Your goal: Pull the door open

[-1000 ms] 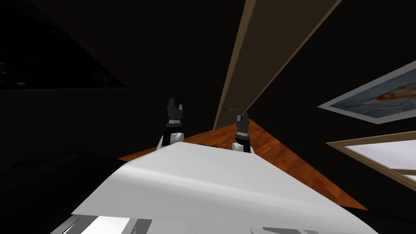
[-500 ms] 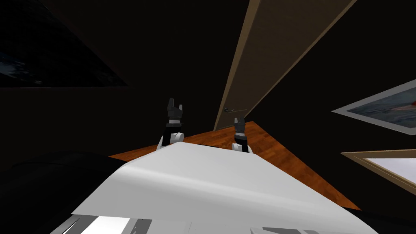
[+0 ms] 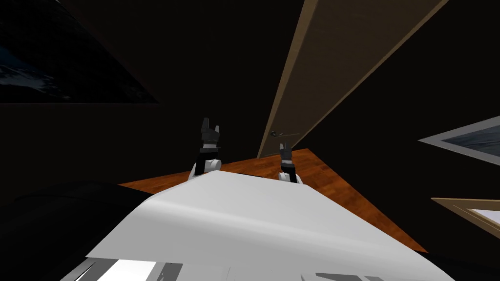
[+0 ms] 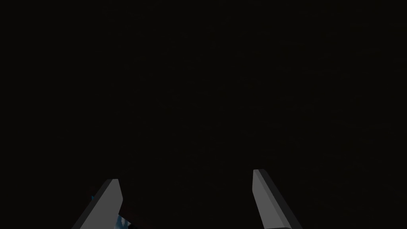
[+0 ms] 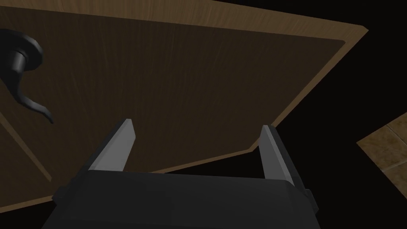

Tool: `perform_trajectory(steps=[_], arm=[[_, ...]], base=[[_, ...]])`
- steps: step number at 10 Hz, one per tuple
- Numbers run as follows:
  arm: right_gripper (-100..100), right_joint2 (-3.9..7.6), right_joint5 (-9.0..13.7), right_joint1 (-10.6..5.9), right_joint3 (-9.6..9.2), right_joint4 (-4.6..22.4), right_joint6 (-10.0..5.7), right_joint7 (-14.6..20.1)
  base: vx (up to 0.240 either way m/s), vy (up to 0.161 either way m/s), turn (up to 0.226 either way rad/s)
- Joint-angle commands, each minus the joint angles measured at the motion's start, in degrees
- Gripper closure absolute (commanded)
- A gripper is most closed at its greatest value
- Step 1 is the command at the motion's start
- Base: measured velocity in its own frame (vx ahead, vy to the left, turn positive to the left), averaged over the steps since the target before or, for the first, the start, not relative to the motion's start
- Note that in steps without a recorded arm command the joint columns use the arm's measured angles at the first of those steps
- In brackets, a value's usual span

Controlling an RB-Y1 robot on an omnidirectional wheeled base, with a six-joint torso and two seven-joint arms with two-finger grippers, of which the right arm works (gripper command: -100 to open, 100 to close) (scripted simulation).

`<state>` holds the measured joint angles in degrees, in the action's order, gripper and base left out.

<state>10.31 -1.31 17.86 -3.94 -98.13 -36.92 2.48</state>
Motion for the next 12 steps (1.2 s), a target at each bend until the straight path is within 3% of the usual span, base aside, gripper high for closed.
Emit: perform_trajectory(steps=[1, 2, 3, 4, 5, 6, 7, 8, 9, 12], arm=[[-100, 0.55, 0.2, -0.70, 0.11, 2.6, -0.36, 0.6], [-100, 1.50, 0.6, -1.72, 0.11, 4.6, -0.69, 1.4], [-100, 1.50, 0.6, -1.72, 0.11, 5.8, -0.69, 1.4], [-100, 2.44, 1.0, -2.74, 0.11, 8.0, -1.02, 2.3], [-100, 2.44, 1.0, -2.74, 0.11, 8.9, -1.02, 2.3], [-100, 3.38, 1.3, -3.77, 0.11, 11.1, -1.35, 3.1], [-100, 3.38, 1.3, -3.77, 0.11, 12.0, -1.35, 3.1], [-100, 4.31, 1.7, -4.78, 0.11, 14.0, -1.67, 4.0], [-100, 4.31, 1.7, -4.78, 0.11, 15.1, -1.67, 4.0], [-100, 6.12, 2.4, -6.76, 0.10, 20.0, -2.31, 5.6]], base=[[0.031, -0.053, 0.075], [0.025, -0.073, 0.124], [0.030, -0.063, 0.071], [0.037, -0.064, 0.135], [0.031, -0.056, 0.075], [0.041, -0.062, 0.142], [0.029, -0.057, 0.070], [0.022, -0.066, 0.141], [0.030, -0.058, 0.066], [0.031, -0.065, 0.106]])
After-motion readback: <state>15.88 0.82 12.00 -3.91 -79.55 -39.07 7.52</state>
